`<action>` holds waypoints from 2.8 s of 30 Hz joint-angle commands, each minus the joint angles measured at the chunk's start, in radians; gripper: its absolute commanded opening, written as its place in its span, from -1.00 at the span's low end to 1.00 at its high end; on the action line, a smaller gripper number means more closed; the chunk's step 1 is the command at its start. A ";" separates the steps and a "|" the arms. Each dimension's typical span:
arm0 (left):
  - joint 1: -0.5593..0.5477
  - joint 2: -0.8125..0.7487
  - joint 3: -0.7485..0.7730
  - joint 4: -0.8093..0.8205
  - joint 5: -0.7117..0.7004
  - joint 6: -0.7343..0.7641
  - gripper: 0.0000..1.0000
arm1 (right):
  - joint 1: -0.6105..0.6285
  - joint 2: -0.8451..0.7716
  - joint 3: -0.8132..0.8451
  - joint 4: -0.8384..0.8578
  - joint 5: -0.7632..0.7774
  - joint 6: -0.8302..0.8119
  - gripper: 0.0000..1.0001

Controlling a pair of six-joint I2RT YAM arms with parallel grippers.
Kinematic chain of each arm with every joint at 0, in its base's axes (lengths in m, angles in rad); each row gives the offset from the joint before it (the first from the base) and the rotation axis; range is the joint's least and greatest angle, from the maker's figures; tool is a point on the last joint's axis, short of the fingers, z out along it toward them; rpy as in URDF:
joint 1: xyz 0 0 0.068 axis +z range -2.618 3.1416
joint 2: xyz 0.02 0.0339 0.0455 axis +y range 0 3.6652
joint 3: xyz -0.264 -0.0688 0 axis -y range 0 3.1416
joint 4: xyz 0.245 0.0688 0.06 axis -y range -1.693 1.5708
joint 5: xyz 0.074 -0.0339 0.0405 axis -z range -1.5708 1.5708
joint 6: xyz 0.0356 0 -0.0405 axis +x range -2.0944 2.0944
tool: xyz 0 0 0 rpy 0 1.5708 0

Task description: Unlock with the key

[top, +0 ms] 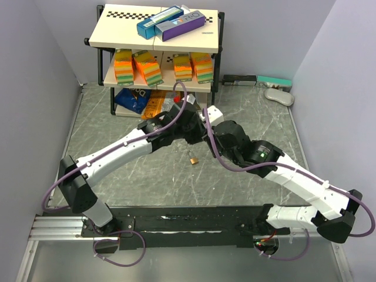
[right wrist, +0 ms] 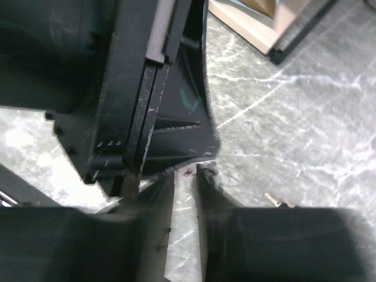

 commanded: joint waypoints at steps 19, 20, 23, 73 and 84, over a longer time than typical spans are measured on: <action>0.110 -0.472 -0.543 0.645 0.335 0.258 -0.98 | -0.515 -0.161 -0.213 0.518 -1.312 0.488 0.21; 0.110 -0.484 -0.560 0.669 0.343 0.248 -0.98 | -0.516 -0.161 -0.228 0.550 -1.329 0.516 0.18; 0.114 -0.526 -0.617 0.763 0.378 0.213 -0.98 | -0.519 -0.163 -0.275 0.659 -1.373 0.601 0.06; 0.116 -0.426 -0.633 0.986 0.519 0.104 -0.98 | -0.492 -0.106 -0.346 0.850 -1.412 0.725 -0.78; 0.116 -0.395 -0.596 0.958 0.533 0.121 -0.98 | -0.493 -0.091 -0.368 0.881 -1.373 0.751 -1.00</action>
